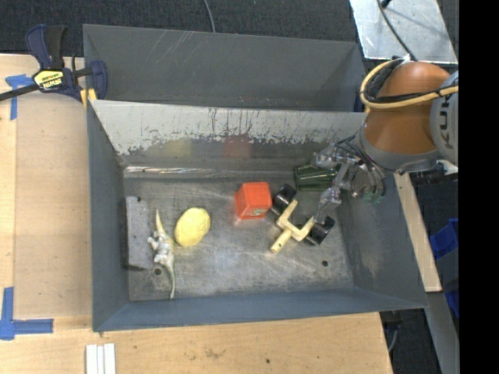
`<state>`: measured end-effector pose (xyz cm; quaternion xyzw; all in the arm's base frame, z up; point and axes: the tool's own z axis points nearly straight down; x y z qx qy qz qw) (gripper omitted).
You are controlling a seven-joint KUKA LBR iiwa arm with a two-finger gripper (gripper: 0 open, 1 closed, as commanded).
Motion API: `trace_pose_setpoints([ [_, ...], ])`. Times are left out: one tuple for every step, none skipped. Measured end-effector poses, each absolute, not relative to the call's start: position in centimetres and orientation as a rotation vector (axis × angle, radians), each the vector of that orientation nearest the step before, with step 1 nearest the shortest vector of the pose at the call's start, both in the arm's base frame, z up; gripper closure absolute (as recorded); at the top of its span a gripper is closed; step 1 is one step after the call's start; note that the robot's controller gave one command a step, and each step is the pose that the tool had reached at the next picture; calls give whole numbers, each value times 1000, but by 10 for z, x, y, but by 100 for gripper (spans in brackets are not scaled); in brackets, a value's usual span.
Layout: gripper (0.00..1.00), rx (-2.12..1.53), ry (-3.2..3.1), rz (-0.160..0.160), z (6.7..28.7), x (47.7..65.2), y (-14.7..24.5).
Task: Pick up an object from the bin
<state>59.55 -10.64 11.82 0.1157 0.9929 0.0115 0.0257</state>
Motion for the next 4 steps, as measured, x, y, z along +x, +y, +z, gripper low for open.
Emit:
trace_pose_setpoints([
  [0, 362, 3060, 25, 119, 596, -110],
  [0, 374, 3052, 11, 115, 594, -116],
  [0, 375, 3055, 9, 113, 593, -116],
  [0, 390, 3107, 0, 97, 578, -120],
])
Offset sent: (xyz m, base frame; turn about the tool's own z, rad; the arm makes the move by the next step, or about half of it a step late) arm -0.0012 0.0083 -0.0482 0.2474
